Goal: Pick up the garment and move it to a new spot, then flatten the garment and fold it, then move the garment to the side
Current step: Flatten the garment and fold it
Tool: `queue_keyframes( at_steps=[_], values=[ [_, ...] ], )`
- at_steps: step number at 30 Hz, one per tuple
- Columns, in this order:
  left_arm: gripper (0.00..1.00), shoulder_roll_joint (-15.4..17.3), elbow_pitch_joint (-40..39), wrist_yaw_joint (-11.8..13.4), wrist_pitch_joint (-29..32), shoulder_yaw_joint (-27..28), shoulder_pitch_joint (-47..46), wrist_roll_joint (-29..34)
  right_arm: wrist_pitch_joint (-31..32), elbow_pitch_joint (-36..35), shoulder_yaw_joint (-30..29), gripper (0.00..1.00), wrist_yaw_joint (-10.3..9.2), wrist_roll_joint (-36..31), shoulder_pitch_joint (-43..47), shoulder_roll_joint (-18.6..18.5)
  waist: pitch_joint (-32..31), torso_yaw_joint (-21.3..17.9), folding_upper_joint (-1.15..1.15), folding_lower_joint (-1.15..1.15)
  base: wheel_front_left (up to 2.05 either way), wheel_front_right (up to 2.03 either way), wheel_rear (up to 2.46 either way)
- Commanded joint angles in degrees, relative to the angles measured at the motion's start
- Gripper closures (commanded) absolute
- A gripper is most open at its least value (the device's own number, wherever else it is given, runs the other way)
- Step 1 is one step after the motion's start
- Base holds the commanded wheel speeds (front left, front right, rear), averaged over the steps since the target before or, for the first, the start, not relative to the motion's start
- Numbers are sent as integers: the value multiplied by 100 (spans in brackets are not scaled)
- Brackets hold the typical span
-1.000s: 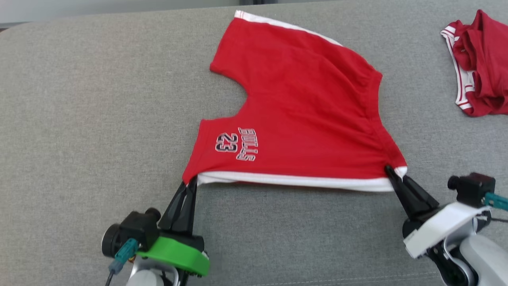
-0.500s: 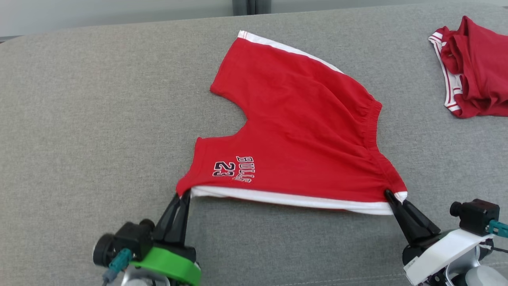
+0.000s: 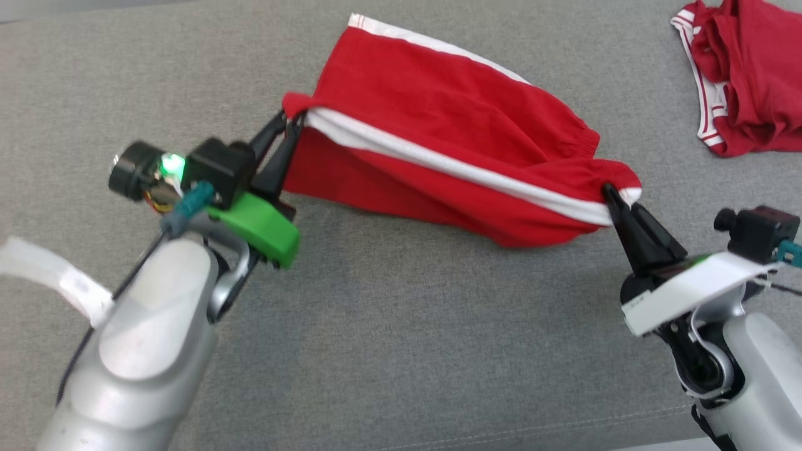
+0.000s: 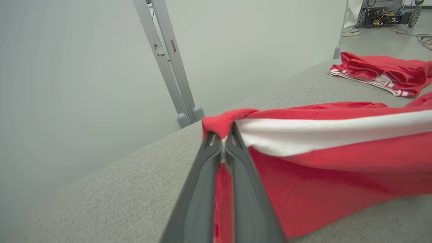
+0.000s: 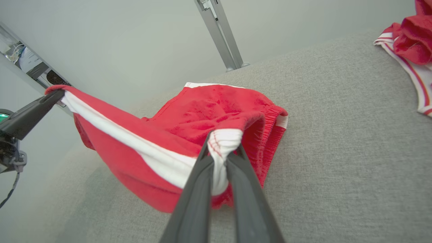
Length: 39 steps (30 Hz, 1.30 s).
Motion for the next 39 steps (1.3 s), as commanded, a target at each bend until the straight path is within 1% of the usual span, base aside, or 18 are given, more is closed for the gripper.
queue_keyframes(
  at_steps=[1,6,11,13,16,18,19,21,22,23,24,27,31,35,39],
  values=[
    [100,151,153,-9,71,-90,-417,-146,-37,109,23,100,-9,82,-275,58,385,-271,0,0,0,0,0],
    [100,378,932,-10,262,-361,-1659,-677,-179,548,260,100,-10,92,-1186,212,867,-535,0,0,0,0,0],
    [100,484,1793,1,174,-657,-2550,-981,-376,1085,424,100,-10,-22,-1930,392,1196,-734,0,0,0,0,0],
    [100,489,2122,0,191,-857,-2806,-1096,-461,1286,492,100,-10,-57,-2153,464,1280,-796,0,0,0,0,0],
    [100,489,2569,0,41,-964,-3097,-1251,-571,1547,592,100,-11,-55,-2429,563,1363,-881,0,0,0,0,0],
    [100,434,2785,0,-77,-1143,-3216,-1299,-651,1708,629,100,-11,-31,-2556,611,1387,-908,0,0,0,0,0],
    [95,402,2871,0,-159,-1226,-3278,-1366,-690,1780,661,100,-11,-21,-2613,644,1396,-916,0,0,0,0,0],
    [99,396,3019,0,-296,-1317,-3395,-1459,-747,1882,696,100,-11,-2,-2698,669,1405,-913,0,0,0,0,0],
    [78,380,3125,0,-358,-1365,-3440,-1523,-782,1932,712,84,-11,-2,-2738,674,1408,-907,0,0,0,0,0],
    [12,363,3204,0,-425,-1433,-3484,-1542,-833,1956,742,13,-11,-25,-2769,666,1408,-899,0,0,0,0,0],
    [0,347,3274,0,-488,-1476,-3541,-1561,-861,1974,759,0,-11,-32,-2778,662,1404,-890,0,0,0,0,0],
    [0,285,3442,-1,-650,-1596,-3653,-1629,-978,1900,767,0,-9,-35,-2708,603,1358,-853,0,0,0,0,0],
    [0,358,3575,-1,-781,-1685,-3669,-1751,-1093,1612,686,0,-9,-131,-2401,470,1232,-835,0,0,0,0,0],
    [0,506,3664,-1,-839,-1718,-3569,-1909,-1140,1144,418,0,-9,-269,-1950,357,1079,-848,0,0,0,0,0],
    [0,642,3698,-1,-864,-1775,-3448,-2011,-1150,585,11,0,-9,-534,-1408,291,966,-891,0,0,0,0,0]
  ],
)
